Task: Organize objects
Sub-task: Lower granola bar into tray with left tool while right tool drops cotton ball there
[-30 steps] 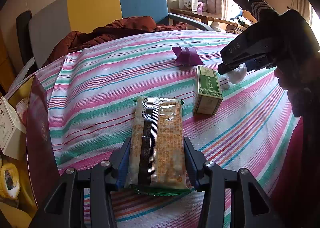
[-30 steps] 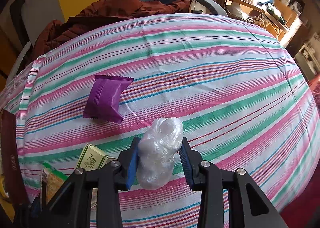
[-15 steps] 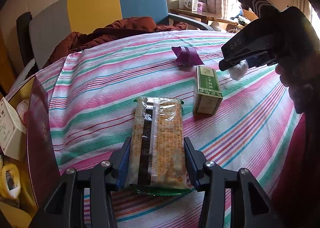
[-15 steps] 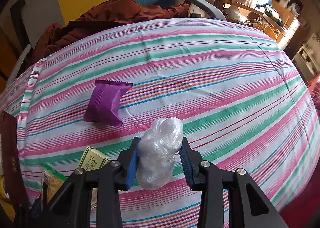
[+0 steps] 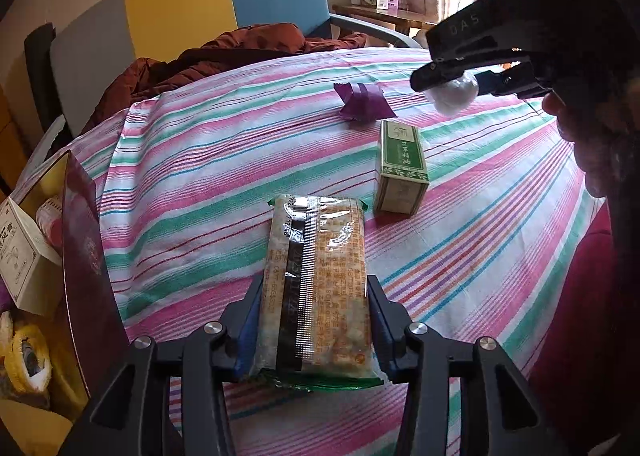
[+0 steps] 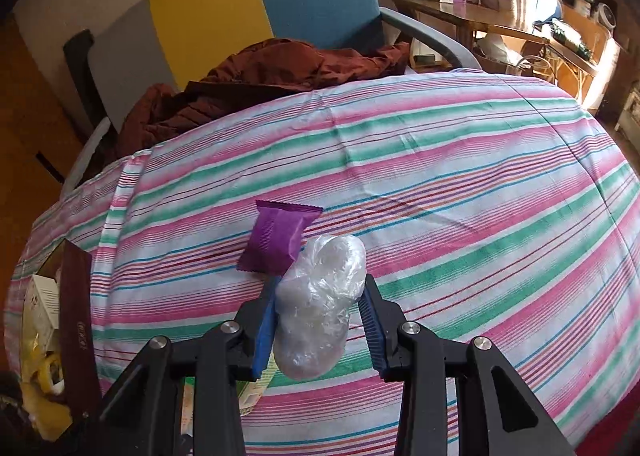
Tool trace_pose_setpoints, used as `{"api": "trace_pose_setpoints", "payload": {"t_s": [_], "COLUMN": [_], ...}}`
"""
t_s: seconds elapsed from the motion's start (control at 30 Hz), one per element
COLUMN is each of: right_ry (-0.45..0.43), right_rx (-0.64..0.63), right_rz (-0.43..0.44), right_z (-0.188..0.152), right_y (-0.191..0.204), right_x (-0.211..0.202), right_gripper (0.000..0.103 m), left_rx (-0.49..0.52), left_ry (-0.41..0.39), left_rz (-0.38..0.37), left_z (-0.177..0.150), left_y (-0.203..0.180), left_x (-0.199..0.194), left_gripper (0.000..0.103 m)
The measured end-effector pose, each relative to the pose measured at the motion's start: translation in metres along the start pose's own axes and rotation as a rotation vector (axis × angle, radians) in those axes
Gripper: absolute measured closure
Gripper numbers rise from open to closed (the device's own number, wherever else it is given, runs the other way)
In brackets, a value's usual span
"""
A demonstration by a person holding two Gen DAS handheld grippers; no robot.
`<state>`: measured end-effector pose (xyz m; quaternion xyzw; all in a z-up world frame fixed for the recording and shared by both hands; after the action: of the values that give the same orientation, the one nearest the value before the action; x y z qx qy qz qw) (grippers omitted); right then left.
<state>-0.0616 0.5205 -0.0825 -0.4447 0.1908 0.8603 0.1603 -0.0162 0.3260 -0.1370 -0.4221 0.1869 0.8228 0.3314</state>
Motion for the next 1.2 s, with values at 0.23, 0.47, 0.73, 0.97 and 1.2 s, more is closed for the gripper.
{"api": "trace_pose_setpoints", "payload": {"t_s": [0.23,0.47,0.73,0.97,1.2], "right_ry": [-0.049,-0.065,-0.073,-0.063,-0.007], "right_rx": [-0.044,-0.109,-0.214,-0.388,-0.489], "right_rz": [0.059,0.090,0.179,0.333,0.419], "right_z": [-0.001,-0.010,-0.031,-0.078,-0.115], "right_y": [0.015,0.034,0.092,0.195,0.267], "right_x": [-0.013,-0.022,-0.051,-0.076,-0.074], "right_gripper": [0.064,0.064,0.064,0.064,0.064], "left_rx": [0.016,-0.111,-0.361,-0.486,-0.593], "left_ry": [-0.031,-0.090,-0.172,-0.235,-0.224], "left_rz": [-0.053,-0.066,0.009,0.065,0.113], "left_z": [0.001,0.001,-0.020,-0.060,-0.097], "left_y": [-0.007,0.041,0.151,0.222,0.266], "left_x": [-0.034,-0.089,-0.147,-0.184,-0.189], "left_gripper": [0.055,0.055,0.055,0.055,0.055]}}
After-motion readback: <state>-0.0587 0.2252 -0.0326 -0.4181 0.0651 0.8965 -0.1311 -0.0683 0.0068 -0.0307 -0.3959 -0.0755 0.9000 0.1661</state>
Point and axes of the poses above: each gripper's, at about its wrist camera, not at the fingertips, and x roughly the way its jaws point, y to its left, z to its top, the point moved 5 cm from there along x, roughly the way its jaws point, and after that the axes turned 1 degree about x, right-handed, at the moved point
